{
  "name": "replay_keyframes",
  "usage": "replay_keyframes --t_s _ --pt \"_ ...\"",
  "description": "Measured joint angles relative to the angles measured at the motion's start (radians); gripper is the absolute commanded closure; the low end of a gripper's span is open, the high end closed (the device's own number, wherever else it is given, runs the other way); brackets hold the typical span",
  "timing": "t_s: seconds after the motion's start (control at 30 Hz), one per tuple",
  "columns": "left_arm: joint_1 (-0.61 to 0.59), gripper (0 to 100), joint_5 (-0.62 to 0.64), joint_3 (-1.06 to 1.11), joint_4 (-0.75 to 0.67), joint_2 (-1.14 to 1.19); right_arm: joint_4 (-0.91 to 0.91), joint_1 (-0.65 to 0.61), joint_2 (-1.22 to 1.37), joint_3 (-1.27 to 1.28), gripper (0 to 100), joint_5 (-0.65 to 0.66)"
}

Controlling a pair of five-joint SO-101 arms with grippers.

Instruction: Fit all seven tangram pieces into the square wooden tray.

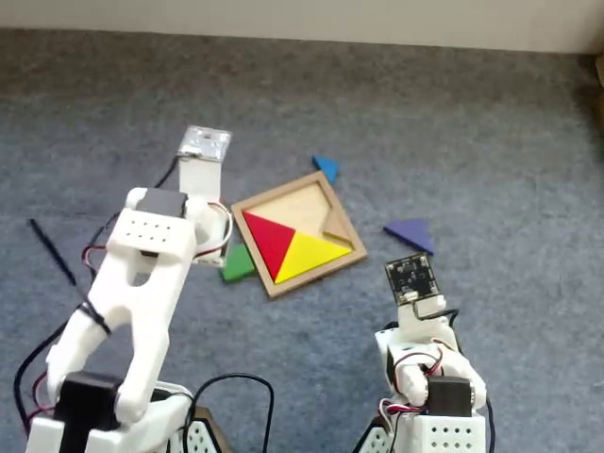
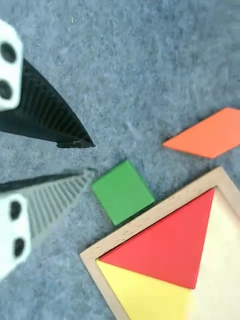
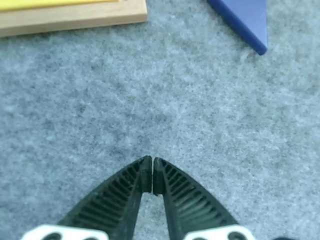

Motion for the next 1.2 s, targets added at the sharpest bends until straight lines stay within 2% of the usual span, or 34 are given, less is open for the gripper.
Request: replay_keyframes --t_s 0.4,0.6,0.87,1.0,1.2 --pt "0.092 74 0.032 0.000 -0.031 0.230 0.000 0.000 0.000 0.000 97.1 0.000" --pt "0.110 74 0.029 -0.069 -0.031 0.341 0.000 0.000 0.000 0.000 97.1 0.000" --pt "0.109 74 -0.009 -0.186 -0.025 0.489 0.000 0.000 0.000 0.000 97.1 0.000" --pt "0.106 74 -0.009 -0.265 0.031 0.539 0.000 0.000 0.000 0.000 97.1 0.000" --pt "0.012 74 -0.009 -0.345 0.051 0.562 0.000 0.000 0.000 0.000 97.1 0.000"
